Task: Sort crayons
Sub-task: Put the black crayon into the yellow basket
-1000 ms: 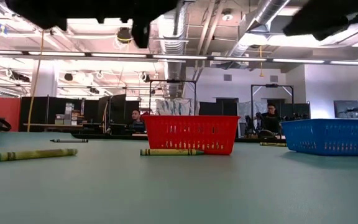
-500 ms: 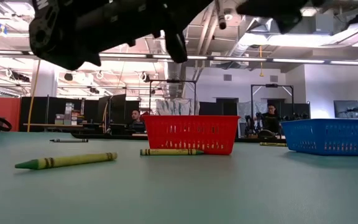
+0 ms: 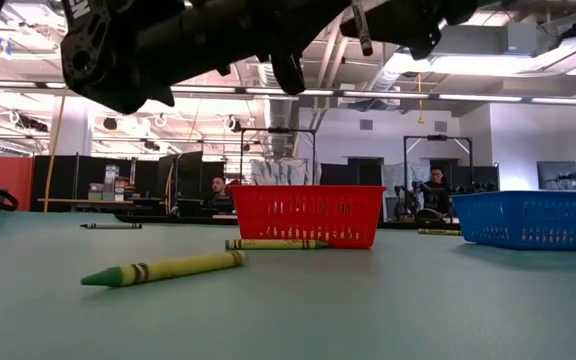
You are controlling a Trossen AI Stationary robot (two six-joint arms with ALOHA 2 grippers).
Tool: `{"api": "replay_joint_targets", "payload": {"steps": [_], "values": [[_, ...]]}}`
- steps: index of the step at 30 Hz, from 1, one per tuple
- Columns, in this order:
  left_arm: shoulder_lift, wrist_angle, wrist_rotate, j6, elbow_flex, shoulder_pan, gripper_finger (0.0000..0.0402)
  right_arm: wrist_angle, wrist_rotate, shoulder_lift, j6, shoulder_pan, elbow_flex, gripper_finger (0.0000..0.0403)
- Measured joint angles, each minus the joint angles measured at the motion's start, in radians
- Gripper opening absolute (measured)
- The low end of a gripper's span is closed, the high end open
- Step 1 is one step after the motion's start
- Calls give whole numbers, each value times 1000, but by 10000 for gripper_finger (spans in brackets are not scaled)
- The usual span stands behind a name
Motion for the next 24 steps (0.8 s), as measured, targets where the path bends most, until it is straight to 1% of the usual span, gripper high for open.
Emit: {"api": "replay_joint_targets", "payload": {"steps": [4,7,10,18,19,21,24], "values": [[0,1,-5,9,0,7,11,9,-3,0,-13,-8,0,226],[0,1,-5,19,0,8,11,8,-3,0,-13,-16,0,197],[0,1,-8,27,0,9,11,6,-2,0,-16,-27,0,154],[-1,-2,11,56,0,9,14,-41,-2,-3,-19,-36,0,19],[-1,-4,10,56,0,8,18,-47,-2,-3,-19,-33,0,12],[-1,-31,14,61,1,8,31,-71,2,-5,-20,-26,0,12],[-1,-88,11,54,1,8,66,-145,0,-29,-5,-11,0,15]]}}
